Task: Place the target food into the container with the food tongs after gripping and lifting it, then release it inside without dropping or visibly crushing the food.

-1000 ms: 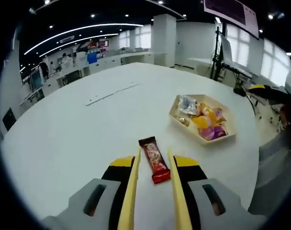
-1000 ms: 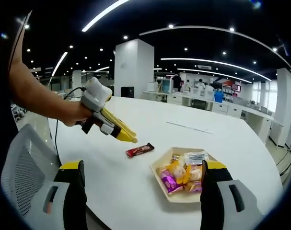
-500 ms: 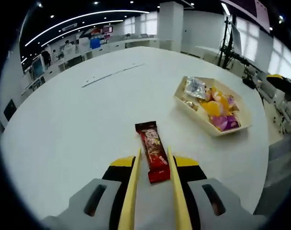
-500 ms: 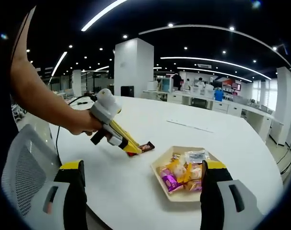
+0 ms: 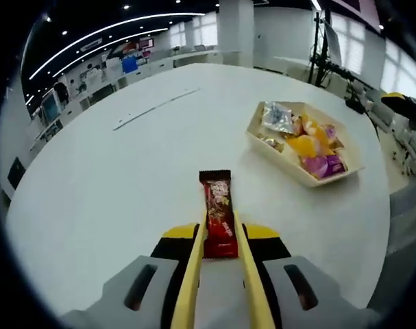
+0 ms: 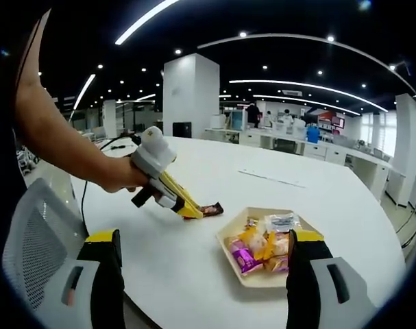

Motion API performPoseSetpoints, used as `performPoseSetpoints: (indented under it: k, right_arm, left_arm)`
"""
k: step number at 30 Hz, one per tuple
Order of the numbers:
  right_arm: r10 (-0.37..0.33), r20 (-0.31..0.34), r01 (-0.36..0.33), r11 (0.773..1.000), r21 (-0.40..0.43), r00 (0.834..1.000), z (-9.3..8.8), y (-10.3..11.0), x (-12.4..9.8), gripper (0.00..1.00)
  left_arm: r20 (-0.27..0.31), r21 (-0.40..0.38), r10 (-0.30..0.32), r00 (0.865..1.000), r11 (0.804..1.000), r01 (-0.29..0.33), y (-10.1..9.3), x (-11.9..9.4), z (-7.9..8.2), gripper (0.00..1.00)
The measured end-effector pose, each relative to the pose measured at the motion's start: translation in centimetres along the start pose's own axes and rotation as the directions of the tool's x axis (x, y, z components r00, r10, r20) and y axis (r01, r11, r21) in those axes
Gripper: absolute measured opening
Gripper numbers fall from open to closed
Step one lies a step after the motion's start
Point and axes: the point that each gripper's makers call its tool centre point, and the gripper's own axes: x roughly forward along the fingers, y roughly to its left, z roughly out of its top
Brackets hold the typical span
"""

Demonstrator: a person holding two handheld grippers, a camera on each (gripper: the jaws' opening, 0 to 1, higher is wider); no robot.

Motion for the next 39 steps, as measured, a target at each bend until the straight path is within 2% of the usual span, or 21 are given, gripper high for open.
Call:
performPoseSetpoints:
  k: [6, 11, 14, 18, 20, 25, 29, 33, 35, 39]
  right_arm:
    - [-0.002, 0.006, 0.002, 1.0, 0.002, 1.0, 0.1, 0.0, 0.0, 0.99]
    - [0.0, 0.003, 0.0, 1.0, 0.001, 1.0, 0.0, 0.0, 0.0, 0.99]
    - [0.004, 0.002, -0.004, 1.0, 0.003, 1.0, 0.0, 0.1, 0.0, 0.99]
    - [0.006, -0.002, -0.006, 1.0, 0.002, 1.0, -0.1, 0.1, 0.0, 0.99]
    - [0.002, -0.001, -0.002, 1.0, 0.005, 1.0, -0.1, 0.0, 0.0, 0.99]
    - [0.001, -0.003, -0.001, 1.0, 0.005, 1.0, -0.1, 0.0, 0.0, 0.99]
    - [0.005, -0.007, -0.005, 1.0, 0.0, 1.0, -0.2, 0.1, 0.1, 0.99]
    - [0.004, -0.009, -0.004, 1.0, -0.001, 1.0, -0.2, 0.1, 0.1, 0.99]
    - [0.004, -0.008, -0.004, 1.0, -0.002, 1.0, -0.2, 0.1, 0.1, 0.99]
    - [0.013, -0.015, -0.013, 1.0, -0.008, 1.0, -0.3, 0.3, 0.1, 0.99]
  left_arm:
    - [-0.017, -0.002, -0.069, 0.997, 0.998, 0.069, 0.1, -0.8, -0.7, 0.22]
    - [-0.034, 0.022, -0.058, 0.998, 0.998, 0.059, 0.2, -0.8, -0.7, 0.25]
    - [-0.016, 0.008, -0.05, 0.999, 0.999, 0.05, 0.3, -0.6, -0.1, 0.25]
    - [-0.041, 0.046, -0.048, 0.998, 0.998, 0.049, 0.2, -0.4, -0.3, 0.22]
    - [-0.025, 0.066, -0.054, 0.998, 0.996, 0.056, 0.1, -0.5, -0.3, 0.2]
    - [-0.034, 0.076, -0.059, 0.998, 0.995, 0.062, 0.0, -0.7, -0.3, 0.18]
    - [-0.031, 0.072, -0.091, 0.995, 0.993, 0.093, 0.1, -1.5, -1.1, 0.18]
    - [-0.007, 0.052, -0.142, 0.99, 0.988, 0.142, 0.2, -2.6, -1.2, 0.18]
    - [-0.013, 0.071, -0.139, 0.99, 0.988, 0.139, 0.6, -3.0, -1.3, 0.19]
    - [-0.021, 0.089, -0.185, 0.983, 0.978, 0.186, 0.9, -4.4, -1.1, 0.18]
